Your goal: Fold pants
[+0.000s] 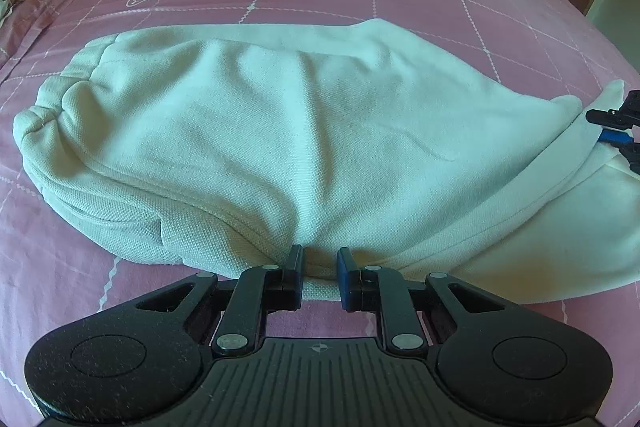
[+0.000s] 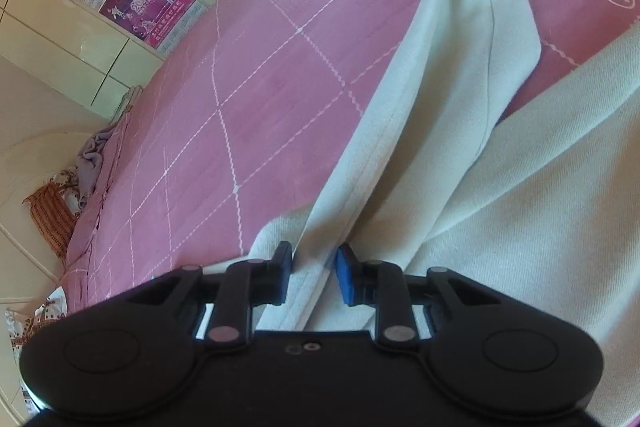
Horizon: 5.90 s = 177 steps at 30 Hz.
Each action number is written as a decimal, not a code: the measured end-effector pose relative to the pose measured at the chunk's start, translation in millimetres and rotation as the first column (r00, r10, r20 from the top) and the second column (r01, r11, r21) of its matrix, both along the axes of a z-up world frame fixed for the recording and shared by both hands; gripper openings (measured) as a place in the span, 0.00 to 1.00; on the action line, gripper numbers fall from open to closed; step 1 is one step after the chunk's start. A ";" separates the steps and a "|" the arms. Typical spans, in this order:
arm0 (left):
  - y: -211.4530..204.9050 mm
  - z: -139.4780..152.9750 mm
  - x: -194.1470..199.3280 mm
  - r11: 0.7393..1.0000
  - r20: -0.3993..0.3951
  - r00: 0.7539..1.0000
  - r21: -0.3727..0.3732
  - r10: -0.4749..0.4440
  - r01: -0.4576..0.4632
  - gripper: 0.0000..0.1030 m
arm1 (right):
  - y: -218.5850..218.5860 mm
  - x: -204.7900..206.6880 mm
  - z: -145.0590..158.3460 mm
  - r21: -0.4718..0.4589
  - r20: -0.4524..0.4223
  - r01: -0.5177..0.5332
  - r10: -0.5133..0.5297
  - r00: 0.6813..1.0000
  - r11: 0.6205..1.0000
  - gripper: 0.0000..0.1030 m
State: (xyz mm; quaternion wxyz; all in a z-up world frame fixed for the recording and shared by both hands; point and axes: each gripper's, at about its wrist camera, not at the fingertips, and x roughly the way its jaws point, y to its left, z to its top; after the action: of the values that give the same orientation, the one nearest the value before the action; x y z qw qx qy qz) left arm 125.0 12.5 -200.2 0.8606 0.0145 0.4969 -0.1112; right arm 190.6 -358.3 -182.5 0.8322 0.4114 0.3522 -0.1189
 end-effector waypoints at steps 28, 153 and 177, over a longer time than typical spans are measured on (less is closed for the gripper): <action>-124.3 19.9 -29.7 0.972 0.007 0.972 -0.017 -0.235 0.235 0.18 | -14.2 -82.1 33.2 -0.269 -0.056 -0.108 0.096 0.994 0.957 0.32; -115.8 27.7 -43.2 0.984 -0.002 0.985 -0.039 -0.173 0.173 0.22 | -207.6 -236.4 -0.7 -0.080 -0.056 0.406 -0.411 0.910 0.910 0.36; 33.0 40.5 29.7 0.979 0.013 0.979 0.010 0.204 -0.204 0.22 | -187.9 -215.4 -0.8 -0.155 -0.060 0.361 -0.374 0.926 0.920 0.25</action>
State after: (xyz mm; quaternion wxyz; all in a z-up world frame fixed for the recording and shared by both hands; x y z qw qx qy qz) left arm 154.7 45.5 -159.7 0.8703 -0.0310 0.4912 -0.0196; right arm -24.7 -546.2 -183.4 0.8055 0.4049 0.2959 -0.3157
